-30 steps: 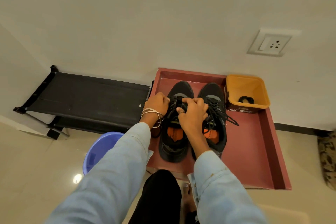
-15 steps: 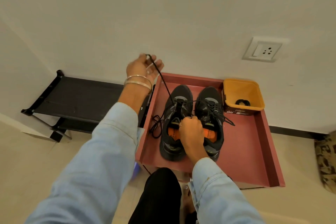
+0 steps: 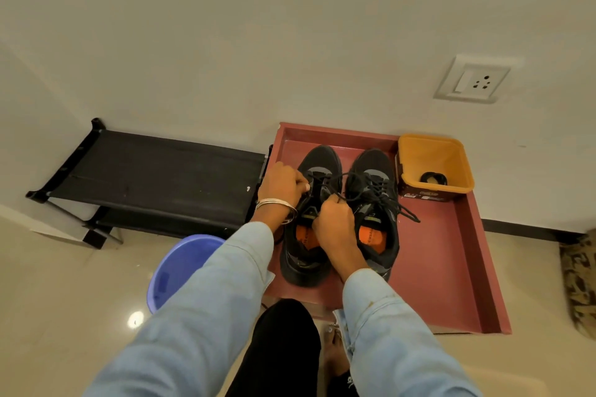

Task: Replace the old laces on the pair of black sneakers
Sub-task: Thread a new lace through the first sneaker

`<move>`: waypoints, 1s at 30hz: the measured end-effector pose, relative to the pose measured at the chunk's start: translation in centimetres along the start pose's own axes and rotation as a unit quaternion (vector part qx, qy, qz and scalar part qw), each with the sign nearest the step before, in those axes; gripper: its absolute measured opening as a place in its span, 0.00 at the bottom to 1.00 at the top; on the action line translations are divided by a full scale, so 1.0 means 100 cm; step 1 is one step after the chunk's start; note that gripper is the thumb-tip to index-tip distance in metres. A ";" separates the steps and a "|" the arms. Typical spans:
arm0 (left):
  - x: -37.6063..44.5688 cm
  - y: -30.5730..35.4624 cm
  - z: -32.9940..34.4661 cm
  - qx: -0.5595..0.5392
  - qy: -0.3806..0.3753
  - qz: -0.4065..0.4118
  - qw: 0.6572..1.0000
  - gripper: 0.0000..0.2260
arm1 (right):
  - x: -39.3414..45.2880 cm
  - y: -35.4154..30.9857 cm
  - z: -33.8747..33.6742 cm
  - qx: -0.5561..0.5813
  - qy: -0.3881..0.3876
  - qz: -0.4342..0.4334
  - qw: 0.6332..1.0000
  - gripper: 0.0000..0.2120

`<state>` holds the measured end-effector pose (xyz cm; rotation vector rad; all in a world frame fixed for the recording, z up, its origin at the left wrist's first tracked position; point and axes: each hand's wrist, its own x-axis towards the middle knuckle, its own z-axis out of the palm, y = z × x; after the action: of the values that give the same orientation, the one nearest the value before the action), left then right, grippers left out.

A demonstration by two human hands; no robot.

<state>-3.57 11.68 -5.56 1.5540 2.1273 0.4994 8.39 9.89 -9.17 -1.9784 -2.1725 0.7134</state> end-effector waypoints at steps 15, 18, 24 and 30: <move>0.015 0.025 -0.089 -0.708 0.072 -0.125 0.691 0.12 | -0.002 -0.002 0.002 -0.035 -0.013 0.000 0.999 0.32; 0.011 0.033 -0.109 -0.809 0.080 -0.061 0.579 0.12 | 0.000 -0.003 0.003 -0.049 -0.011 -0.002 0.999 0.32; -0.006 0.023 -0.085 -0.693 0.025 -0.118 0.711 0.09 | 0.001 -0.003 -0.001 -0.060 -0.015 -0.007 0.998 0.31; -0.017 -0.009 -0.021 -0.304 -0.010 -0.218 0.927 0.11 | 0.004 0.001 0.001 -0.032 -0.005 -0.009 0.999 0.31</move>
<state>-5.03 9.75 -4.05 0.7163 1.9511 0.8679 8.40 10.28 -9.37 -1.9870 -2.2440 0.6599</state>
